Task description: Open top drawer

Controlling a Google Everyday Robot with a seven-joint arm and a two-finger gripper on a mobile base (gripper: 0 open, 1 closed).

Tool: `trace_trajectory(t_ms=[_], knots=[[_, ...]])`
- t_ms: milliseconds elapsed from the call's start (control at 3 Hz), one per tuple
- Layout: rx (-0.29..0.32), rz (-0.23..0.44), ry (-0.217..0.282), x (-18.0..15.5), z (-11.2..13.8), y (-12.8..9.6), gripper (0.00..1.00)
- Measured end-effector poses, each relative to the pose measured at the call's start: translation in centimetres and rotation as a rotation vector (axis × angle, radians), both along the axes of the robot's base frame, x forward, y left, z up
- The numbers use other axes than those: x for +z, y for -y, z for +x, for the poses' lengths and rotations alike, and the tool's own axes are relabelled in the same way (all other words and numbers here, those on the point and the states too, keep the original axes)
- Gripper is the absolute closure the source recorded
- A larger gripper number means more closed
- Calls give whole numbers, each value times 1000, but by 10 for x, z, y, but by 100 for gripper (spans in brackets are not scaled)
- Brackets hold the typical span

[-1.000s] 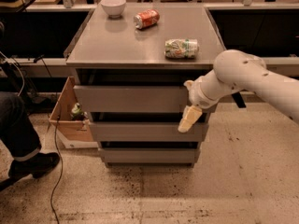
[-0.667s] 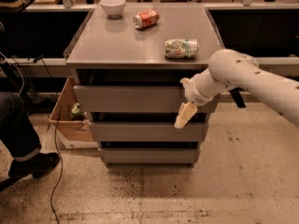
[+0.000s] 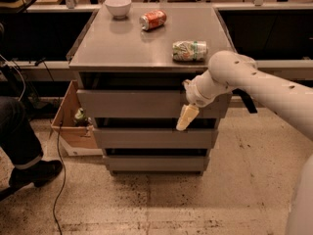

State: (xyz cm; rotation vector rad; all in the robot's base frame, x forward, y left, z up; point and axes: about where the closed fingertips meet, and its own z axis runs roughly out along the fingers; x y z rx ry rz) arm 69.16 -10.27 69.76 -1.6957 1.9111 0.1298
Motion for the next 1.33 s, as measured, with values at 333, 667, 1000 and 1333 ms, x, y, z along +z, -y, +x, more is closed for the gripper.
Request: trace_trajectory(t_ms=[333, 667, 1000, 1333], knots=[[3, 1, -15, -13, 8, -5, 0], [7, 9, -19, -19, 14, -9, 18], [21, 19, -31, -23, 11, -12, 42], [47, 29, -47, -19, -3, -14, 65]])
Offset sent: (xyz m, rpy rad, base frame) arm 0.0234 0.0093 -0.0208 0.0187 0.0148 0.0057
